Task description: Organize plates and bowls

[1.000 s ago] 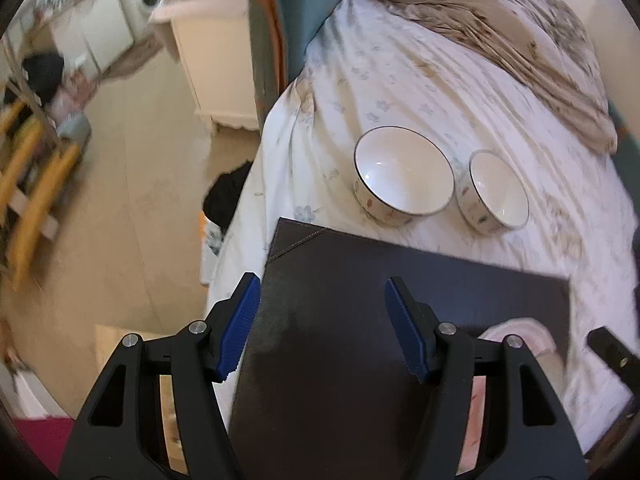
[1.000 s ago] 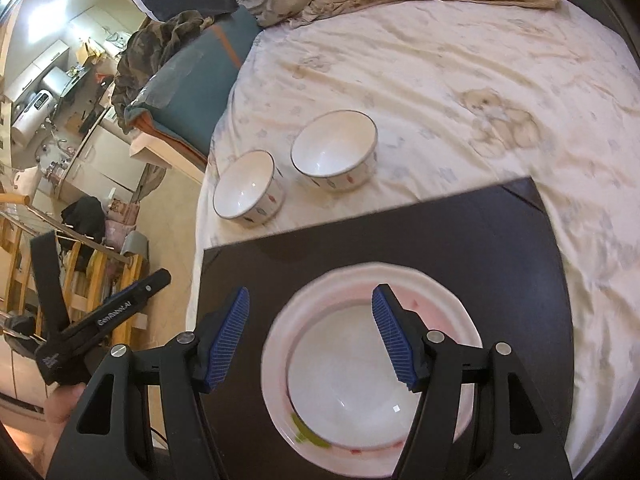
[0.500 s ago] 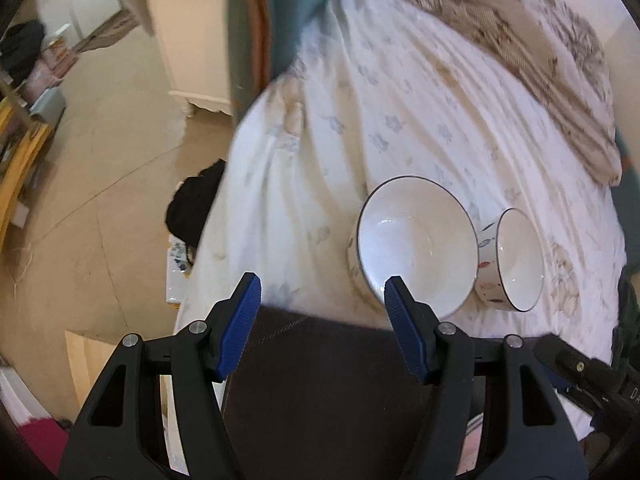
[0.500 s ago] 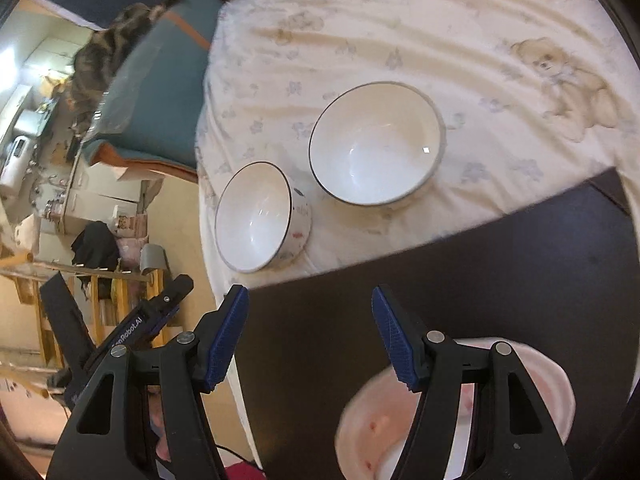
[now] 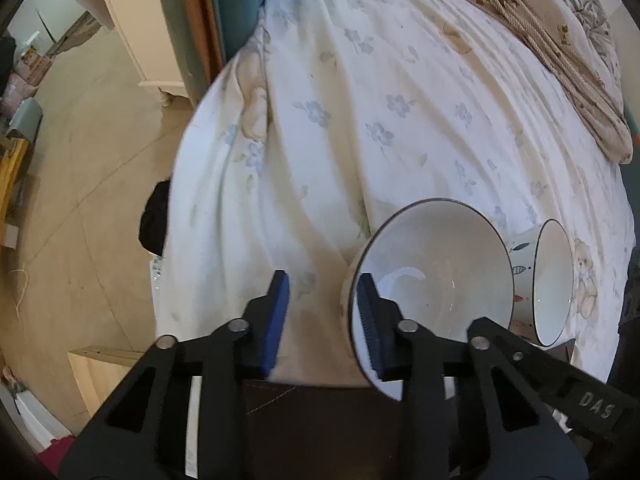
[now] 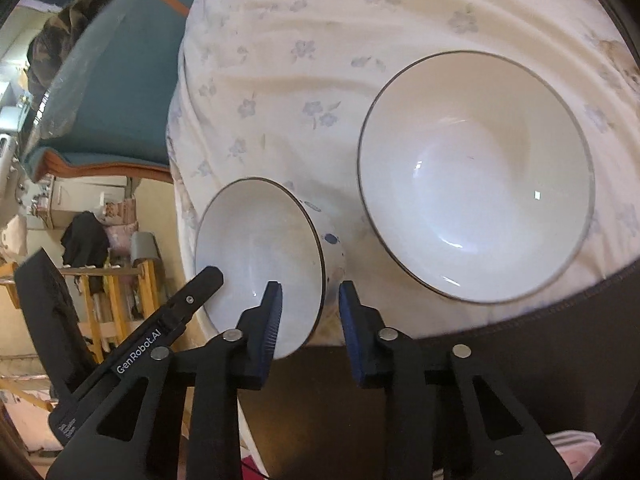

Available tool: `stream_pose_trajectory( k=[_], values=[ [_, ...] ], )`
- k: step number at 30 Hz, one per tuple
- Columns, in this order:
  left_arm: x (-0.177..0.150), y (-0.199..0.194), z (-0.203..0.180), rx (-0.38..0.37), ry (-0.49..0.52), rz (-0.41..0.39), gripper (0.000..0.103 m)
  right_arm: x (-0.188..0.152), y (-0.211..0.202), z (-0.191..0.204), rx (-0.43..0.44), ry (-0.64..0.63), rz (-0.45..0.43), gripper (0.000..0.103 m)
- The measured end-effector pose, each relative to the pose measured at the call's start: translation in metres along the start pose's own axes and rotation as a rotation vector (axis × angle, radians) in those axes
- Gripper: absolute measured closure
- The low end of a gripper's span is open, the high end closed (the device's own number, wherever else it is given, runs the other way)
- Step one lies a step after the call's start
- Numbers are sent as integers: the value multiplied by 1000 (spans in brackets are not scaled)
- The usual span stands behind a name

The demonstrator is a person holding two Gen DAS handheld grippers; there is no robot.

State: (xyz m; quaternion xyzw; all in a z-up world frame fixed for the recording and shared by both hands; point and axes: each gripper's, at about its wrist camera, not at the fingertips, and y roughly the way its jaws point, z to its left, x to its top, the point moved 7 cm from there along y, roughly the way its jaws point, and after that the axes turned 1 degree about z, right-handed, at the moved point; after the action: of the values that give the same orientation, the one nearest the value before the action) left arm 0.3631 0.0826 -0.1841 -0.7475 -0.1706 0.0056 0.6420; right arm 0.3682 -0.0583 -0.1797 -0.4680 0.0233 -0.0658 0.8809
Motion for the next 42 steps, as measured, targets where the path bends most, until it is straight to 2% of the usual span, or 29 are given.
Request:
stream_pose_trajectory(
  k=[2,4,6,9,13,18,26,31,36,42],
  values=[
    [-1,5,-3,-10,6,16,89,1,6,0,-28,-13,2,76],
    [-4,8,-6,-2,23,28,91,2,11,-3,-59,-27,1,83],
    [-8,10,-12,-10,40,42,94,2,16,-6,-83,-44,1,85],
    [-12,2,-18,51,73,4,95,-2,15,-4,-104,-77,-11,85],
    [-17,-11,-23,38,72,-7,95,-10,10,-2,-115,-108,-9,85],
    [-28,-24,-30,57,104,-22,95,-19,-1,-5,-108,-104,-21,85],
    [-54,-49,-39,53,129,-43,95,-41,-23,-6,-99,-110,-29,85],
    [-80,-65,-41,38,120,-47,94,-60,-44,-5,-94,-139,-44,85],
    [-106,-90,-51,16,138,-90,94,-84,-66,-7,-99,-171,-58,85],
    [-135,-106,-62,-1,145,-90,94,-115,-95,-14,-104,-198,-81,85]
  ],
)
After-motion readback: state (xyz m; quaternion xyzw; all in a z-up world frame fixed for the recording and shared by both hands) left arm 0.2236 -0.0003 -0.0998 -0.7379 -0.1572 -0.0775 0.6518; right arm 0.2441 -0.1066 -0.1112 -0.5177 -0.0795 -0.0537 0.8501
